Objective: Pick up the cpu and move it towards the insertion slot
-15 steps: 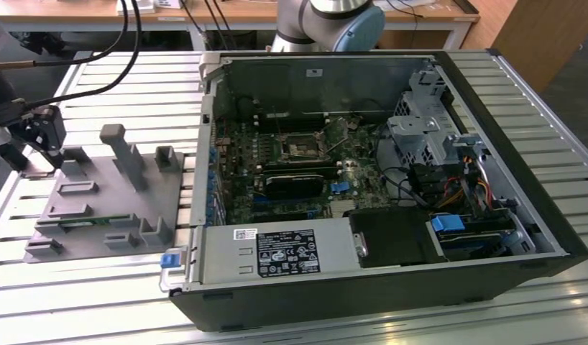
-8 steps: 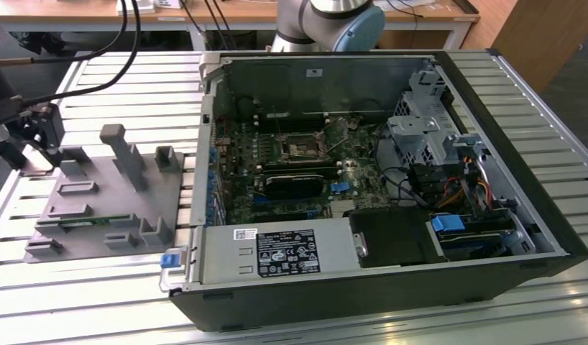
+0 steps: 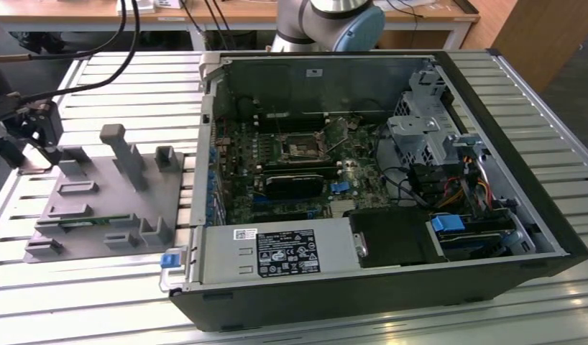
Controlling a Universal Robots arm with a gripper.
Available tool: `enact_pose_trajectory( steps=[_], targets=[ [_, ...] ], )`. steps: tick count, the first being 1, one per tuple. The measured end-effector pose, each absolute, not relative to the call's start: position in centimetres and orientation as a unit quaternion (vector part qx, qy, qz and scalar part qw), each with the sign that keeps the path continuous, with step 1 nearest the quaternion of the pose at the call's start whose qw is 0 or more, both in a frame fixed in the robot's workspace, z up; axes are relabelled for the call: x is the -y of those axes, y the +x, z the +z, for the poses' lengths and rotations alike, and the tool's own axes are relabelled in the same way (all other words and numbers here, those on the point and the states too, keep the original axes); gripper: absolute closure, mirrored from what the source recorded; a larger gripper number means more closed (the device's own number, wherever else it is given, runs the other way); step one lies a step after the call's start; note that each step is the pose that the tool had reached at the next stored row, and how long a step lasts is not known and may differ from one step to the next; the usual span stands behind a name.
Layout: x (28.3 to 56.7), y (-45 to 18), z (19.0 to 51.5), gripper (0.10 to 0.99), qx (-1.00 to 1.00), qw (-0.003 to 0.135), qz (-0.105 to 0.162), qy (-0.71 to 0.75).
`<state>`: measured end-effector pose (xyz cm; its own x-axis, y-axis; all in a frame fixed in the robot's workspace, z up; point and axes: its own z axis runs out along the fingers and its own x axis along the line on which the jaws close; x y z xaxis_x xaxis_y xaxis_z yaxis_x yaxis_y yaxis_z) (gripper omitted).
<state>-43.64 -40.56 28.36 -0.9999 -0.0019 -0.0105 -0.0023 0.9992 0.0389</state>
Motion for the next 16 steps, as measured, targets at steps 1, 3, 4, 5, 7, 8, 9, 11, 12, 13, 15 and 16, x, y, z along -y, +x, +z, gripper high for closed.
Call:
enact_pose_trajectory(
  steps=[1,3,4,5,7,8,9,11,12,13,15,16],
  targets=[
    [40.55,-43.64,28.41,0.557,-1.0,0.005,0.019,-0.001],
    [40.55,-43.64,28.51,0.557,-1.0,0.005,0.019,-0.001],
    [40.54,-43.64,28.57,0.557,-1.0,0.005,0.019,-0.001],
    [40.54,-43.64,28.64,0.557,-1.0,0.005,0.019,-0.001],
    [40.54,-43.64,28.75,0.557,-1.0,0.005,0.019,-0.001],
    [40.53,-43.64,28.81,0.557,-1.0,0.005,0.019,-0.001],
    [40.53,-43.64,28.85,0.557,-1.0,0.005,0.019,-0.001],
    [40.53,-43.64,28.96,0.557,-1.0,0.005,0.019,-0.001],
    [40.53,-43.64,29.02,0.557,-1.0,0.005,0.019,-0.001],
    [40.52,-43.64,29.08,0.557,-1.0,0.005,0.019,-0.001],
    [40.52,-43.64,29.19,0.557,-1.0,0.005,0.019,-0.001],
    [40.52,-43.64,29.24,0.557,-1.0,0.005,0.019,-0.001]
  ],
)
